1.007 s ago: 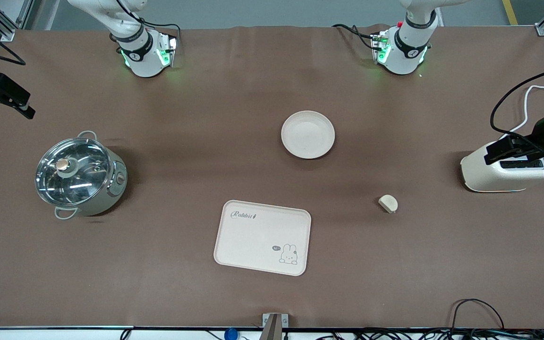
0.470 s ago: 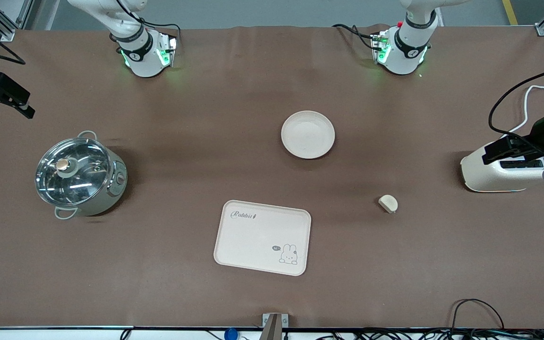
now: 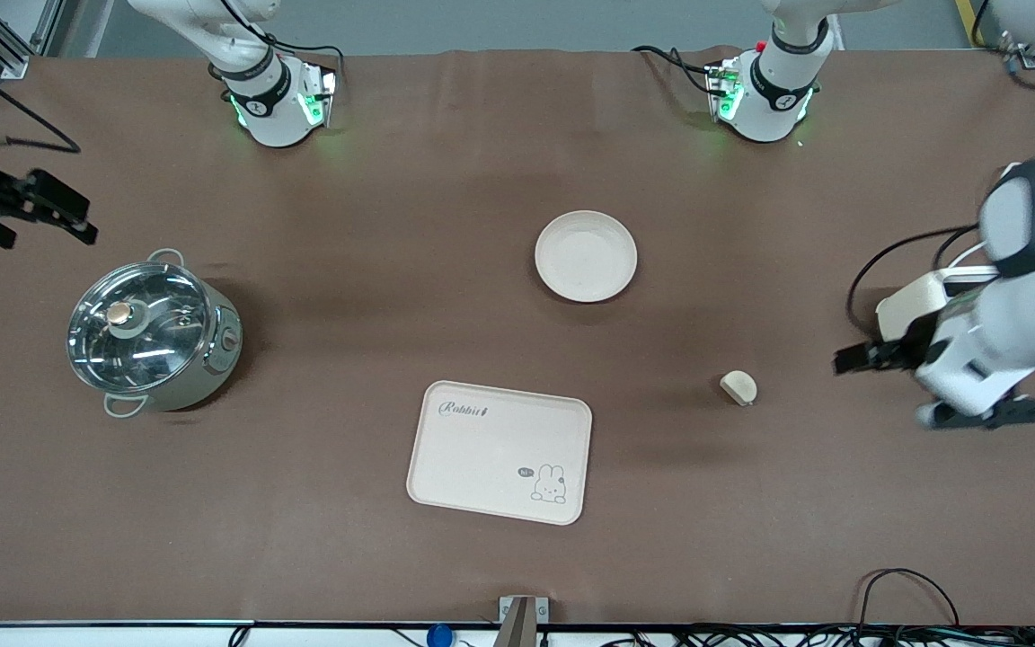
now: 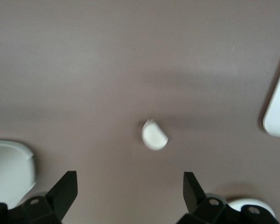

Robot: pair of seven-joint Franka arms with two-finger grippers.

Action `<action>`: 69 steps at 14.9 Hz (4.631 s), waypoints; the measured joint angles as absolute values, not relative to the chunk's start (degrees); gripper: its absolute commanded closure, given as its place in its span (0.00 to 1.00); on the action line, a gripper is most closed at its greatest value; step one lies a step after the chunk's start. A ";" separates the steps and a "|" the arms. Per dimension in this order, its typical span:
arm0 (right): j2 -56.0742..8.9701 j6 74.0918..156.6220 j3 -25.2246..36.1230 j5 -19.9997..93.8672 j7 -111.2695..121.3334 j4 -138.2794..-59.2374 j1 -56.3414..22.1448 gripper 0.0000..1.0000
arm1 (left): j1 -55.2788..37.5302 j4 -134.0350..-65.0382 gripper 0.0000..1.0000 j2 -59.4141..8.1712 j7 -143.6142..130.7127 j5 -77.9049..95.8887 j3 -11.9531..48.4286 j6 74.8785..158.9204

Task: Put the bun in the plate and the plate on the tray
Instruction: 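Lower the left gripper onto the white bun beside the toaster and grasp it, then carry the bun with the left gripper over the white plate, then release the bun onto the plate while the right gripper reaches toward the plate, then grasp the plate rim with the right gripper while the left gripper withdraws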

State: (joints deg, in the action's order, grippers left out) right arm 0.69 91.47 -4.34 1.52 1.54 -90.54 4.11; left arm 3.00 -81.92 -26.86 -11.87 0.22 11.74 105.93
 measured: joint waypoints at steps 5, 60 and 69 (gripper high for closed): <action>-0.06 90.73 -3.85 1.50 1.58 -90.42 4.21 0.00 | -2.27 -89.76 0.00 -32.53 -23.13 -4.14 11.86 120.39; -5.37 116.77 -4.77 23.64 -11.26 -113.47 -13.75 0.00 | -9.80 -116.78 0.00 -17.03 -68.15 -8.41 29.75 135.54; -23.87 158.86 -5.03 33.38 -25.14 -121.12 -41.86 0.31 | 6.07 -92.70 0.00 -20.71 -37.73 -15.96 28.89 120.44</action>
